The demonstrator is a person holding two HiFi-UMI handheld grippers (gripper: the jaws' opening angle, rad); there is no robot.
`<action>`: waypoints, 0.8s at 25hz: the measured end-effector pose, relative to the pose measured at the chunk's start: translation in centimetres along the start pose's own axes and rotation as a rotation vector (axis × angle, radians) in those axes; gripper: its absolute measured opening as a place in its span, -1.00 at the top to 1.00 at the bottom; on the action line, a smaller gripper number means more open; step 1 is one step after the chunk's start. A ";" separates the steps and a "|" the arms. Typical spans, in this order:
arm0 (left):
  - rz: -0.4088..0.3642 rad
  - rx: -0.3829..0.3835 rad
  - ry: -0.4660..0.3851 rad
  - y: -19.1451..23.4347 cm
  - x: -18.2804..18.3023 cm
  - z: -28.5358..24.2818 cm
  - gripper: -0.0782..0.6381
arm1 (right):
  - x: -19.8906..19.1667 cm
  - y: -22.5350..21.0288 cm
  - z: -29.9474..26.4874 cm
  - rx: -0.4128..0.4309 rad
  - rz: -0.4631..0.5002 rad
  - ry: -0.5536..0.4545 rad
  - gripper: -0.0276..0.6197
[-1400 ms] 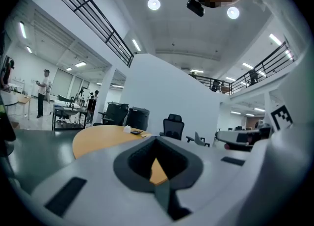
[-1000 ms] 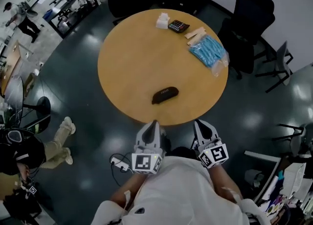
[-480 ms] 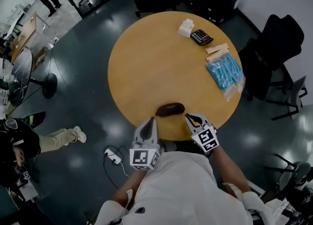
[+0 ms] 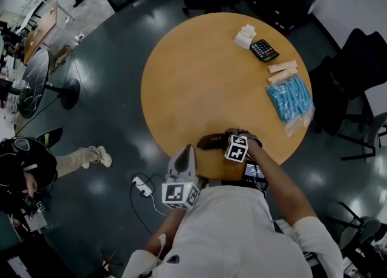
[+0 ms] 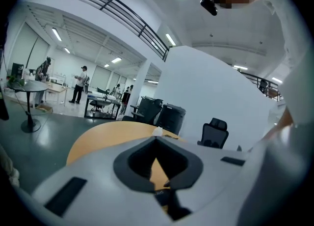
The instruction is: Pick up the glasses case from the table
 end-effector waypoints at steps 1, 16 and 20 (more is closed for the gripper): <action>0.014 -0.001 0.016 0.0 -0.5 0.0 0.76 | -0.2 0.2 -0.9 0.022 0.006 0.026 -0.07; 0.004 -0.043 0.012 0.3 0.3 -0.3 0.76 | 2.6 -1.1 3.8 -0.169 -0.076 -0.137 -0.08; -0.014 -0.049 -0.031 0.8 2.0 -0.4 0.76 | 6.1 -2.3 14.5 -0.292 -0.371 -0.550 -0.08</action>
Point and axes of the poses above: the fingertips, and each gripper's own axes: z backward along the fingers, y to its left, x out of its top, the point moved 1 cm from there along z, backward along the fingers, and after that the axes turned 5 degrees about -x, right-handed, at the moved point
